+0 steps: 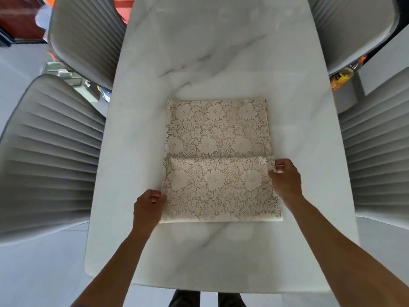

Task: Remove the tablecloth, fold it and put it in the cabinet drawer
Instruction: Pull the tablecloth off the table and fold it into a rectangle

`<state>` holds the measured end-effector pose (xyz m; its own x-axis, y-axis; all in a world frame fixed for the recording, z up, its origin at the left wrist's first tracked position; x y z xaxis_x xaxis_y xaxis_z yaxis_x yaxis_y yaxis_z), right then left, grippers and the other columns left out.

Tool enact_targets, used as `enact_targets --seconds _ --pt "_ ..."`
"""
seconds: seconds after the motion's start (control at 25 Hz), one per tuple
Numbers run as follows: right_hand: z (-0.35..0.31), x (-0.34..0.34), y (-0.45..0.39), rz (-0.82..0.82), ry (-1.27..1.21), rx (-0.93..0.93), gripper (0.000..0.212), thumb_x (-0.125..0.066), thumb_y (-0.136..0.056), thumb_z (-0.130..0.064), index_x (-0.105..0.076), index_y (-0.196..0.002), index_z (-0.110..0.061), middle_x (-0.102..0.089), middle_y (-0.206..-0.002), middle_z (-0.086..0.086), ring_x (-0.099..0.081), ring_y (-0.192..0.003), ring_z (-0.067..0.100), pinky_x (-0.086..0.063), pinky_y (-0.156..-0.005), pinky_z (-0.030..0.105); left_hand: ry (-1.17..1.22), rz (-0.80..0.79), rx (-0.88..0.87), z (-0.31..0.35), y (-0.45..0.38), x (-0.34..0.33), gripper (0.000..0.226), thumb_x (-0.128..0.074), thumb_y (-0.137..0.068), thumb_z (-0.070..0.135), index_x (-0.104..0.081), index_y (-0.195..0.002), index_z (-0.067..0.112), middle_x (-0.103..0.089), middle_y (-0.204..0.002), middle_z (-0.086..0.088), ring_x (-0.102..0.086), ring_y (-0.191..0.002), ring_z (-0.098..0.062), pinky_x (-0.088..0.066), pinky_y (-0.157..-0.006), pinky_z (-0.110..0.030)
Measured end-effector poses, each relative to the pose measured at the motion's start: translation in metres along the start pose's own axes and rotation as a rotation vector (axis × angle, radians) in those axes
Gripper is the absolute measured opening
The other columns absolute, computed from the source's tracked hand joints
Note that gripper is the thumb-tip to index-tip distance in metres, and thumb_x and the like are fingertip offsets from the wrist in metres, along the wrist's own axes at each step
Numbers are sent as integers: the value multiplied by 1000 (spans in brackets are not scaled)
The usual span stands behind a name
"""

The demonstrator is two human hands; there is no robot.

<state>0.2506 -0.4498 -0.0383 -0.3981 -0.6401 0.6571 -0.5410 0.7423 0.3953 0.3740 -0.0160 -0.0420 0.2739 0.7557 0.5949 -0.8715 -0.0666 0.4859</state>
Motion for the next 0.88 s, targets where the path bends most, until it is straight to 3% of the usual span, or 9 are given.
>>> enact_targets --seconds 0.12,0.24,0.32,0.4,0.52,0.6,0.68,0.76,0.88 --pt "-24 -7 40 66 285 223 49 -66 -80 -13 -51 -126 -14 -54 -131 14 -53 -114 38 -44 -92 46 -335 112 -379 41 17 -2 26 -70 -82 15 -58 -105 18 -58 -105 -3 -56 -93 -25 -51 -77 -38" --pt "-20 -28 106 5 582 581 66 -71 -75 -27 -52 -137 -16 -41 -153 13 -40 -138 37 -40 -103 54 -592 -148 -759 55 52 -41 47 -73 -74 20 -56 -117 21 -54 -128 -5 -52 -114 -27 -53 -88 -39" --pt "2 -41 131 -125 746 691 74 -69 -73 -35 -50 -142 -17 -34 -158 11 -31 -145 37 -38 -106 57 -732 -336 -768 35 63 -57 63 -71 -73 24 -51 -133 20 -42 -147 -7 -40 -135 -31 -53 -96 -42" --pt "10 -42 128 -201 795 730 79 -73 -71 -33 -48 -144 -16 -35 -157 10 -33 -144 36 -43 -104 51 -794 -352 -706 29 62 -58 71 -70 -72 20 -48 -140 16 -36 -154 -10 -32 -142 -33 -55 -94 -43" --pt "0 -37 122 -127 849 754 68 -73 -69 -15 -59 -134 -9 -51 -146 13 -54 -128 38 -54 -87 46 -1006 -224 -787 45 71 -65 69 -81 -59 13 -62 -125 6 -58 -133 -24 -58 -119 -43 -61 -77 -43" --pt "-5 -41 129 -61 974 775 57 -51 -76 -10 -59 -133 -6 -53 -144 16 -59 -122 40 -55 -84 48 -1153 -128 -883 51 80 -73 68 -81 -62 26 -54 -121 4 -64 -121 -29 -65 -105 -45 -61 -73 -42" --pt "-2 -48 134 -56 1063 703 60 -39 -78 -17 -57 -134 -5 -52 -144 17 -58 -121 41 -51 -85 49 -1232 -65 -965 54 86 -79 59 -73 -69 27 -45 -117 7 -68 -115 -26 -69 -99 -41 -60 -67 -37" --pt "1 -55 137 -78 1103 632 56 -44 -78 -21 -59 -130 -5 -55 -141 17 -60 -116 42 -49 -84 49 -1254 -35 -985 60 84 -78 49 -67 -66 11 -49 -112 10 -73 -107 -19 -73 -89 -33 -58 -56 -30" --pt "-14 -51 137 -49 1192 608 42 -59 -70 -2 -68 -111 -4 -68 -121 18 -69 -85 39 -53 -71 45 -1131 -59 -989 78 82 -65 46 -81 -46 -2 -69 -89 8 -72 -72 -10 -69 -54 -25 -51 -41 -27"
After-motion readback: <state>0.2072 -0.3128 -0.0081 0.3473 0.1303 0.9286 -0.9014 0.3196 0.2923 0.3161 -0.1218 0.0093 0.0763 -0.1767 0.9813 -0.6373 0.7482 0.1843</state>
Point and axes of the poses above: each hand's wrist, its own y-axis away from the middle knuckle, its own x-axis out of the back of the hand, z = x × y, the point moved 10 cm from there along -y, towards the middle knuckle
